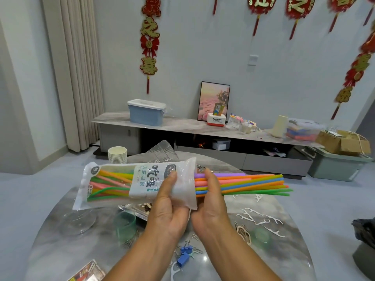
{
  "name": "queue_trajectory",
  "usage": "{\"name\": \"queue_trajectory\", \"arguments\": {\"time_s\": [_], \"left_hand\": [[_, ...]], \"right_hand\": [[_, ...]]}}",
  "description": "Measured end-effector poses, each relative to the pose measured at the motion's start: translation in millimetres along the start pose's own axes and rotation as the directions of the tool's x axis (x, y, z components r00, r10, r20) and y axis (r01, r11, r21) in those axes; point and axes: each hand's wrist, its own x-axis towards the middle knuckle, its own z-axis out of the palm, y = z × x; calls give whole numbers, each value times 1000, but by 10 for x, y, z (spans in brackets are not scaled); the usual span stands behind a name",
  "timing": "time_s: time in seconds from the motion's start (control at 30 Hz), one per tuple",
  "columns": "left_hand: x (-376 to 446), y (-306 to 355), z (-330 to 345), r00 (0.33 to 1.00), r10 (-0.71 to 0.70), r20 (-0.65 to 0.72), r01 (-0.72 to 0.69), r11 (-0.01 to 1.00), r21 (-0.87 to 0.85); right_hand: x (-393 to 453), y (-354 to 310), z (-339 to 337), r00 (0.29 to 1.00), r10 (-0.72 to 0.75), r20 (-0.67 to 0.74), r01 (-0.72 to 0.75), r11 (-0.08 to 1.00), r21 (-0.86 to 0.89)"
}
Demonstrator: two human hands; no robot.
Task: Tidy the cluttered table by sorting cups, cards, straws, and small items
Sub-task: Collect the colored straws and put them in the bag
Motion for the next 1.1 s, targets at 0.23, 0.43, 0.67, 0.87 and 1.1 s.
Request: {"name": "queue_trajectory", "arguments": {"time_s": [0.23, 0.43, 0.67, 0.87, 1.1], "left_hand": [[6, -36, 15, 998, 25, -66, -26, 1000, -9], [178, 276, 68, 989, 115, -97, -104, 988, 115], [290, 605, -32, 966, 172, -195, -149, 980, 130], [372, 611, -116, 949, 189, -252, -147, 973, 177], [545, 565, -254, 931, 227, -286, -173, 964, 203]], "right_hand": [[-88, 47, 25, 998, 21, 56, -18, 998, -53], [-50, -144, 11, 993, 19, 120, -18, 1000, -8], [187, -577, -208, 977, -164, -138, 146, 980, -137], [224, -757, -356, 886, -457, -83, 288, 681, -673], [165, -795, -343, 703, -156, 693, 479, -616, -625]]}}
